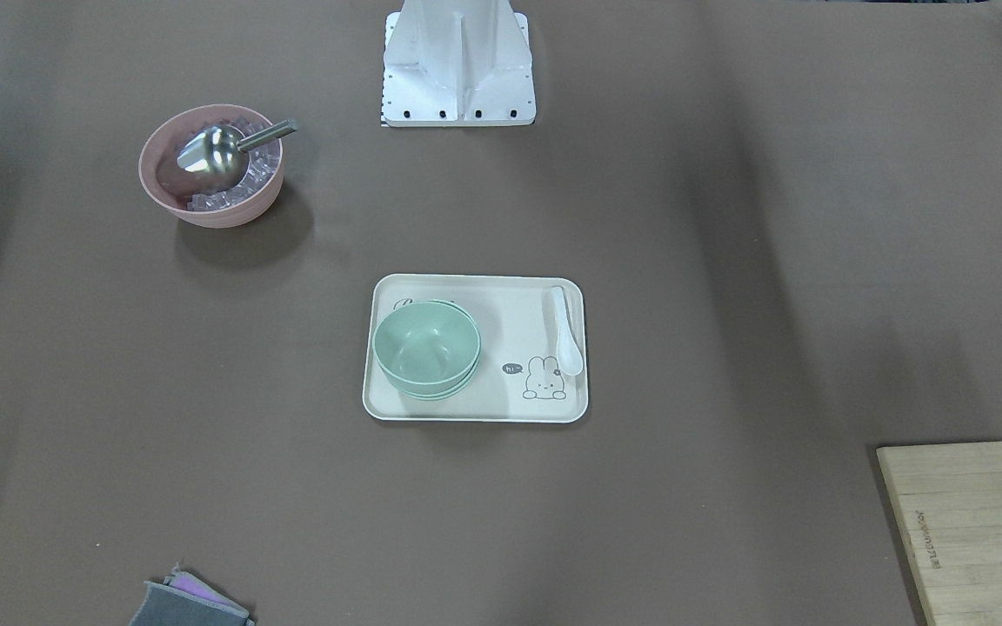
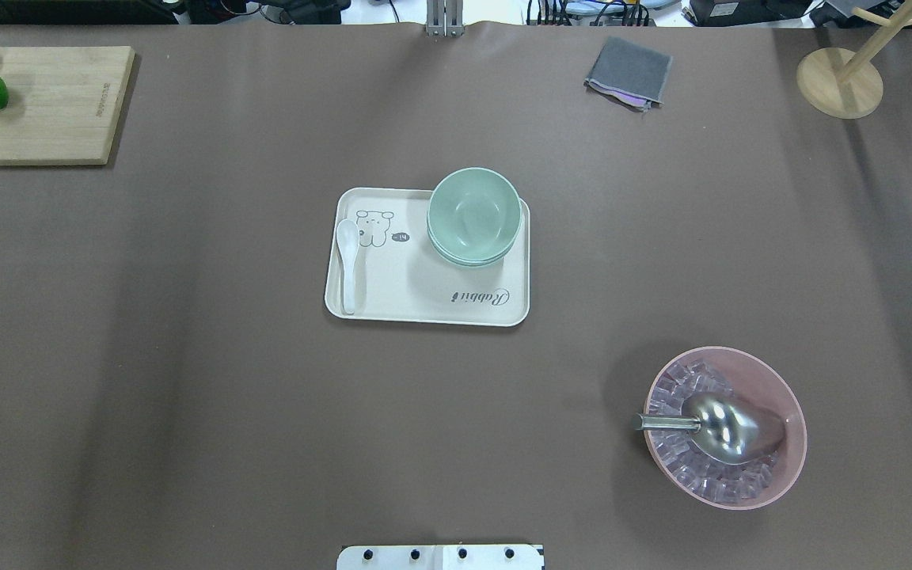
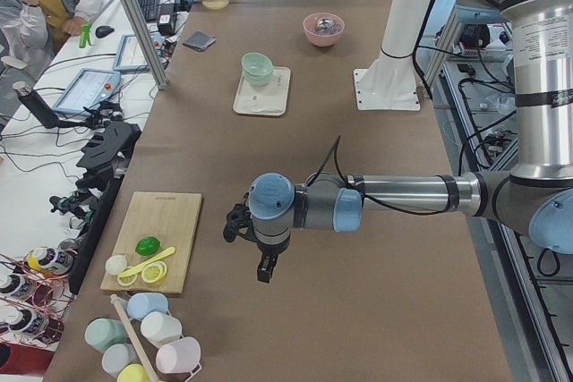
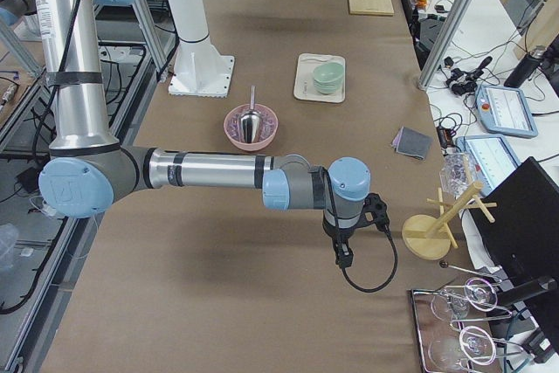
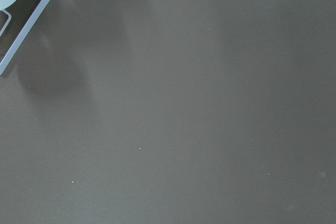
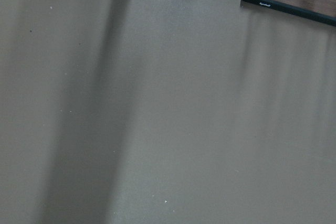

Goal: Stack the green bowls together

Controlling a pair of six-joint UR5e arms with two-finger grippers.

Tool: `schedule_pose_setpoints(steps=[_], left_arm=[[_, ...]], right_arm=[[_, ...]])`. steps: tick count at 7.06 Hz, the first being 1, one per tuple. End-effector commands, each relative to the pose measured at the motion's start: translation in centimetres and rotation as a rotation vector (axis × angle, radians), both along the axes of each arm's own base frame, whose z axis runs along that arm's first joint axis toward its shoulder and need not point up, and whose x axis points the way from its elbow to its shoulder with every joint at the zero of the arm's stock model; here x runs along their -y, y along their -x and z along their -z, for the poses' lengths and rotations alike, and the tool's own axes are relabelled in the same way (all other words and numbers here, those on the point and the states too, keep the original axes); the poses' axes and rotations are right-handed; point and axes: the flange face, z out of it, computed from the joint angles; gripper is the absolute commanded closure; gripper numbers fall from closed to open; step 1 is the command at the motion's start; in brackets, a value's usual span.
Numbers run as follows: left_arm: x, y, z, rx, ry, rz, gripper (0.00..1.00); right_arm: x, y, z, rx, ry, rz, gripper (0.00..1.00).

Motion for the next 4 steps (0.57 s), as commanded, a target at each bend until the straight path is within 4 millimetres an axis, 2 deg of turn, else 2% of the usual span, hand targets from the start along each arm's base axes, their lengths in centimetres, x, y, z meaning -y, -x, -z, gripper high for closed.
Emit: schedule_pose_setpoints(steps=[1,3,4], left_arm=[[-0.12,0.05,0.66,0.002,-0.013,0.001,0.02],[-0.11,-0.02,0.68,0.000,-0.014,-0.002,0.02],[-0.21,-0.01,-0.15,0.001,0.002,-0.001,0.02]], right_arm=[[-0.07,0.00,0.10,0.010,0.000,-0.002,0.00],[-0.06,0.01,0.32,0.012,-0.001,-0.004,0.00],[-0.06,0.01,0.33,0.012,-0.001,-0.004,0.00]])
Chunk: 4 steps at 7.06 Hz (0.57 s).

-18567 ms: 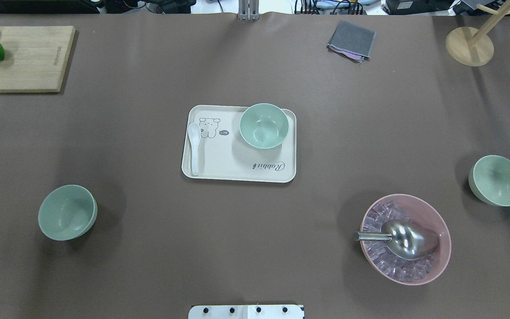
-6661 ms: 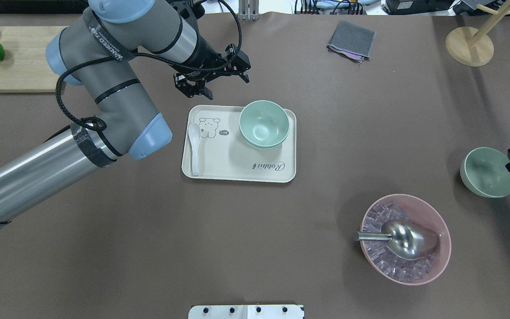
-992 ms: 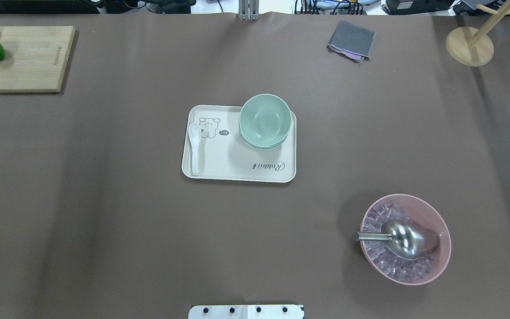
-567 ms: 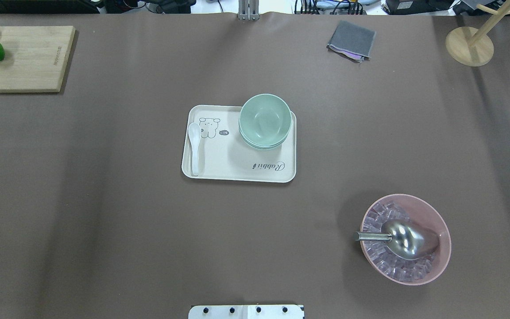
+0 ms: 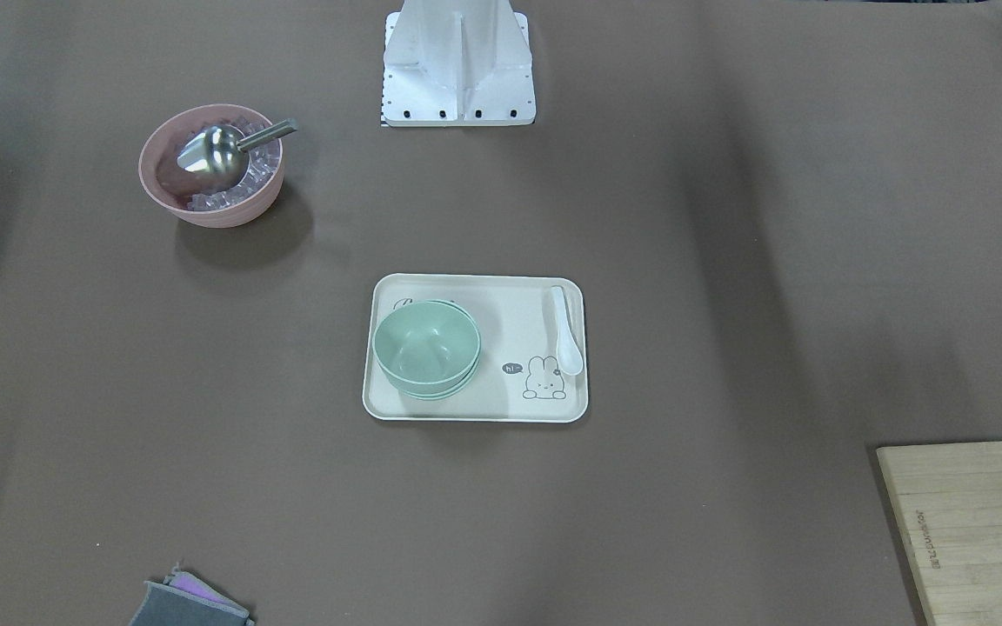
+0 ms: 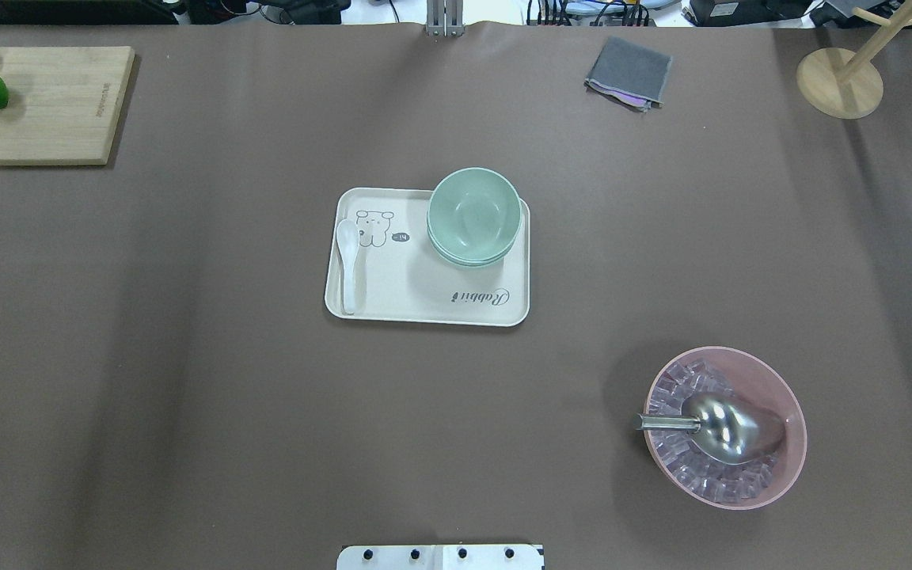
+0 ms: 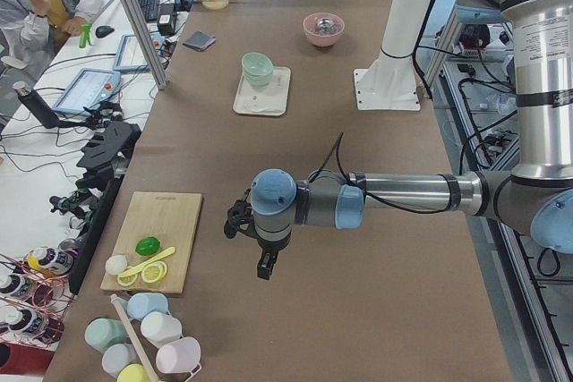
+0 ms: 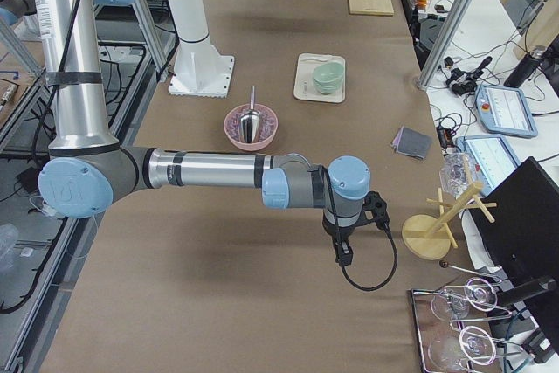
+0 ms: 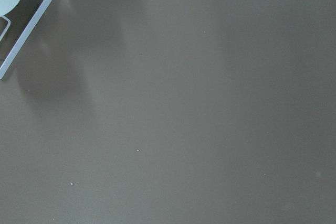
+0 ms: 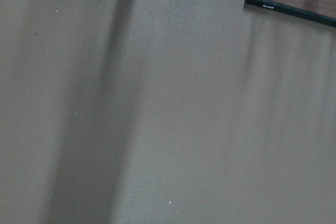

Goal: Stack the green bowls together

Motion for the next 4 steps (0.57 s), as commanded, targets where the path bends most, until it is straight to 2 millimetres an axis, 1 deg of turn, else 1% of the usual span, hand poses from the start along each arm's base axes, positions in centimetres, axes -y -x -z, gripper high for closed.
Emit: schedule_pose_setpoints(steps=[1,2,3,4], left_arm=[[-0.20,0.02,-0.48,-0.001,0.010,0.001,0.02],[-0.27,-0.10,-1.09,0.000,0.021,-0.003,0.02],[0.11,-0.09,-0.71,0.001,0.007,-0.008,0.02],[-0.36,-0.05,-1.21,-0.001,0.017,-0.007,0.02]], right_arm=[[-0.01,0.00,-0.03,0.001,0.001,-0.001,0.00],[-0.07,0.01,-0.02,0.002,0.001,-0.001,0.00],[0.00,0.03,0.08,0.005,0.000,0.000,0.00],[0.00,0.03,0.08,0.005,0.000,0.000,0.00]])
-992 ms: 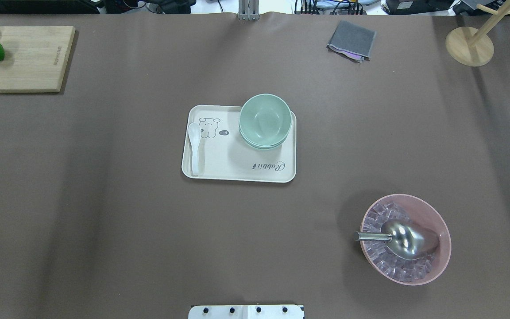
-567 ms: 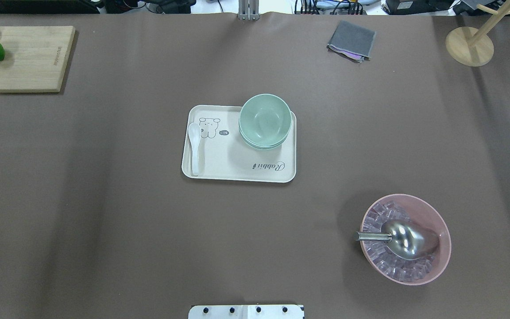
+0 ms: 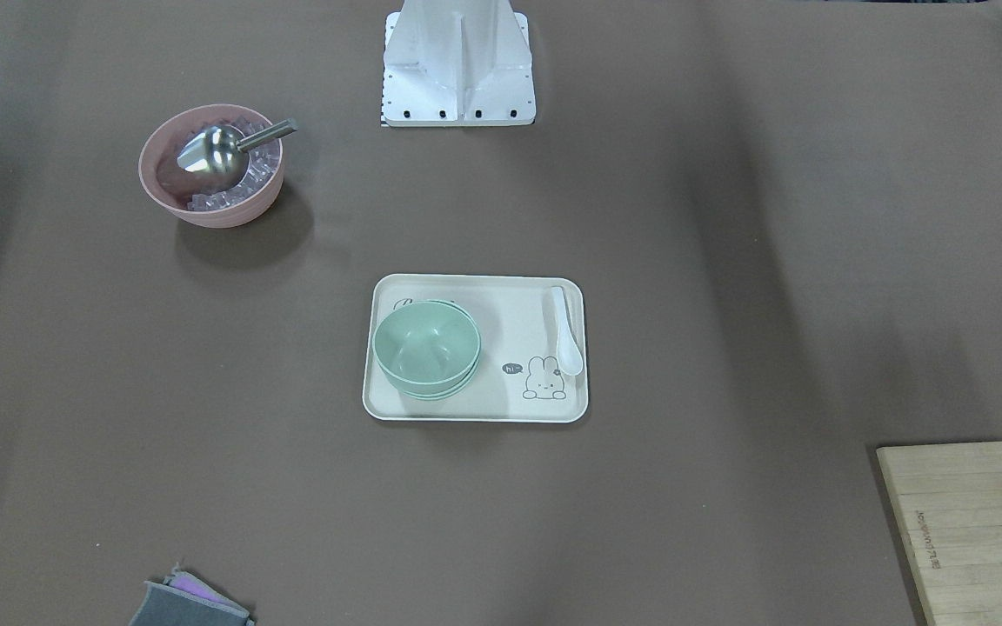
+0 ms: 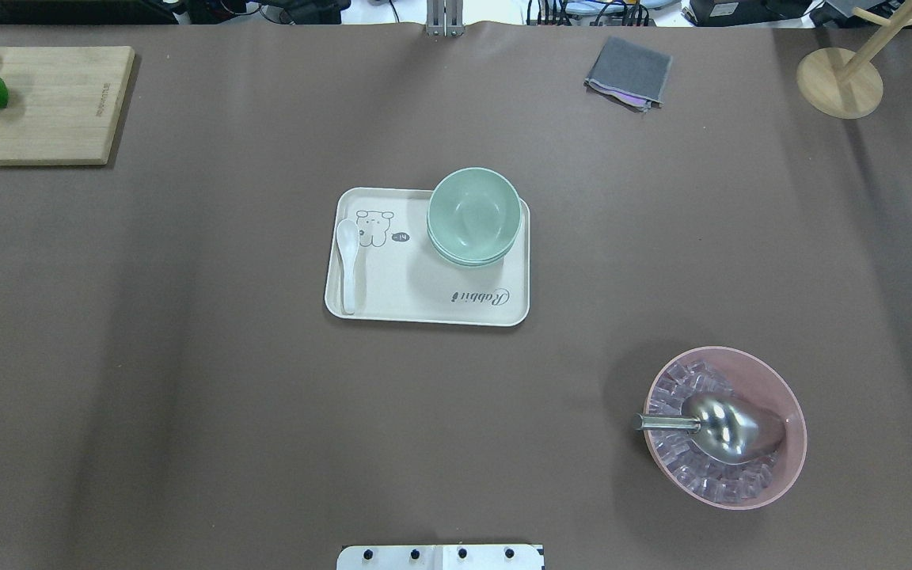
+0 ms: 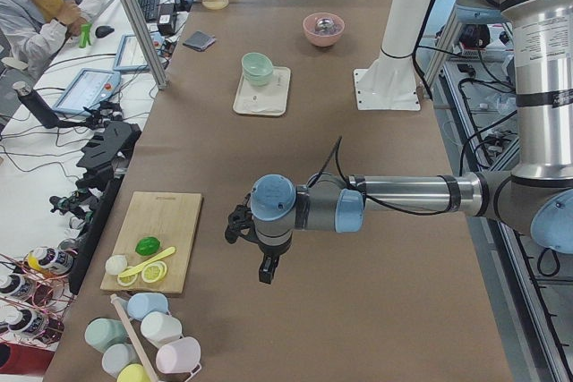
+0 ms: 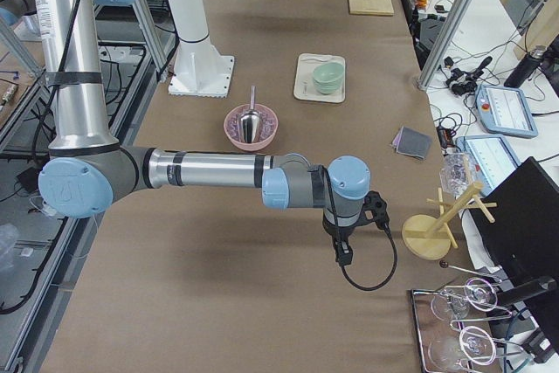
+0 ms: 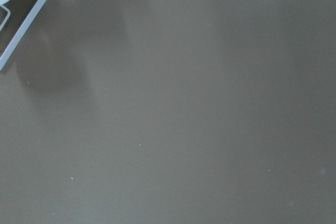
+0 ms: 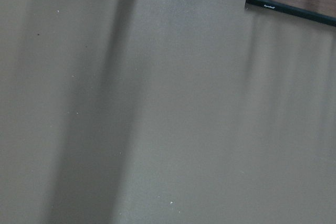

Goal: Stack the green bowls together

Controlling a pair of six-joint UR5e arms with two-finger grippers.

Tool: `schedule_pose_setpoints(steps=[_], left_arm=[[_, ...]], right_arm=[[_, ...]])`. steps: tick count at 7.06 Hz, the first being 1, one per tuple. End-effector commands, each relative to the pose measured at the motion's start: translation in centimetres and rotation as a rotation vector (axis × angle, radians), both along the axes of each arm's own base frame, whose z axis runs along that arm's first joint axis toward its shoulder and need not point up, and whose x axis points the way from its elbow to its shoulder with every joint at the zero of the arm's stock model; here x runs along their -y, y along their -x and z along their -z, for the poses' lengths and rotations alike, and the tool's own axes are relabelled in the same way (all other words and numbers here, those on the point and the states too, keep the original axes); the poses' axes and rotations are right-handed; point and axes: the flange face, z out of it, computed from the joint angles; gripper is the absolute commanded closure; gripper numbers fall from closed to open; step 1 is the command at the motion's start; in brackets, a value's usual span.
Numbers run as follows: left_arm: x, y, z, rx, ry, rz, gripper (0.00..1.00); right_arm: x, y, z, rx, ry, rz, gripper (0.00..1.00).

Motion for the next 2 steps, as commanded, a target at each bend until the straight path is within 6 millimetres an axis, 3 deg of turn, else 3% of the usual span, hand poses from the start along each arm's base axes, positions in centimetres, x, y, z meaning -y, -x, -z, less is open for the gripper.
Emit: schedule_pose_setpoints(steps=[1,2], left_arm=[[-0.24,0.01,-0.31,-0.003,0.004,-0.001,0.02],[-0.31,0.02,-0.71,-0.001,0.014,-0.001,0.02]], right_arm=[[-0.06,-0.07,-0.04,0.001,0.001,-0.001,0.00],[-0.05,-0.07,0.11,0.001,-0.002,-0.001,0.00]])
